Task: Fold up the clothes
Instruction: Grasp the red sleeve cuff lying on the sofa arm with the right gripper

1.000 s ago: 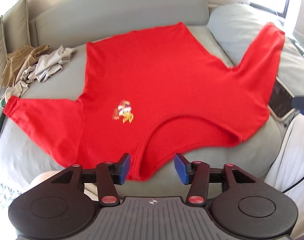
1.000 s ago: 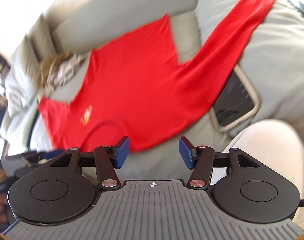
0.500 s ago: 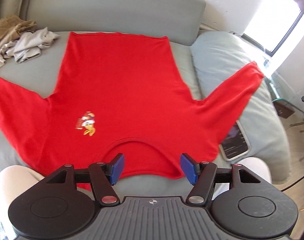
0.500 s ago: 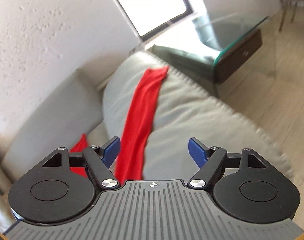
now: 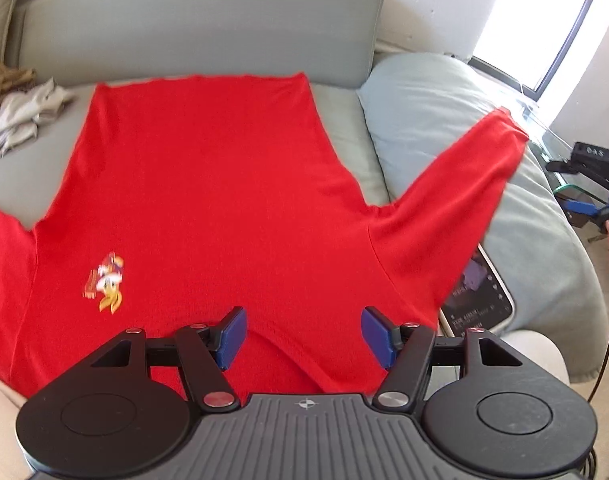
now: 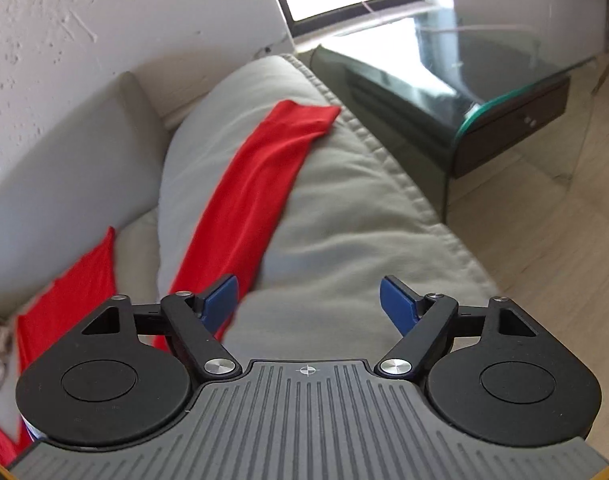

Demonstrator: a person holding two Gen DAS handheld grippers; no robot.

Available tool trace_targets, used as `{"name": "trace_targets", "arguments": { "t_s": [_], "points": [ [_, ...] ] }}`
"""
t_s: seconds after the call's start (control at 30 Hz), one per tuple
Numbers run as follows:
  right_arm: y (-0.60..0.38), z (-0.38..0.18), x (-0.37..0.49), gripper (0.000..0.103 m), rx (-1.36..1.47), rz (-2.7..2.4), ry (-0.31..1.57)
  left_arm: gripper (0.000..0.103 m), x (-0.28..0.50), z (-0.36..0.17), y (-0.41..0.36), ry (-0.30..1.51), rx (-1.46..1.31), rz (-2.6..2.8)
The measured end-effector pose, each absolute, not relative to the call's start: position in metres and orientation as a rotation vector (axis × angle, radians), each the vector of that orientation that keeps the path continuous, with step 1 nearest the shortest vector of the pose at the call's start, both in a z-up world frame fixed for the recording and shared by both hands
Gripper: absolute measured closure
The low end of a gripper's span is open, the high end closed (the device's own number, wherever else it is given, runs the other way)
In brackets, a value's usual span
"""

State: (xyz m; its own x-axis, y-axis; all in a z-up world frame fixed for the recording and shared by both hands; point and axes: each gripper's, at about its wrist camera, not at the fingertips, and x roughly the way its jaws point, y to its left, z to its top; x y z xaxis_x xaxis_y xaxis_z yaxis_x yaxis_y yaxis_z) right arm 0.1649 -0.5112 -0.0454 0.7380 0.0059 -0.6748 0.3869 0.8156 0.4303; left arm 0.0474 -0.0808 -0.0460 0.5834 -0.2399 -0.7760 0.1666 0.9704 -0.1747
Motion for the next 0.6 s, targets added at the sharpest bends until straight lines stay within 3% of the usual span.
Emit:
{"name": "trace_targets", "arguments": {
  "t_s": [0.07, 0.23, 0.53, 0.6],
  "points": [
    [-0.529, -0.063, 0.179, 0.042, 0.725, -0.195, 0.649, 0.041, 0.051, -0.046, -0.081, 0.897, -0.089, -0.237],
    [-0.570, -0.099, 0.213, 0.049, 0.962, -0.211, 0.525, 0.041, 0.061, -0.052, -0.080, 0.903, -0.135, -0.239],
    [-0.611, -0.126, 0.275, 0.058, 1.101, -0.166, 0.461, 0.042, 0.068, -0.053, -0.089, 0.920, -0.223, -0.294],
    [-0.618, -0.127, 0.281, 0.069, 1.129, -0.178, 0.461, 0.042, 0.068, -0.049, -0.093, 0.906, -0.230, -0.314]
  ]
}}
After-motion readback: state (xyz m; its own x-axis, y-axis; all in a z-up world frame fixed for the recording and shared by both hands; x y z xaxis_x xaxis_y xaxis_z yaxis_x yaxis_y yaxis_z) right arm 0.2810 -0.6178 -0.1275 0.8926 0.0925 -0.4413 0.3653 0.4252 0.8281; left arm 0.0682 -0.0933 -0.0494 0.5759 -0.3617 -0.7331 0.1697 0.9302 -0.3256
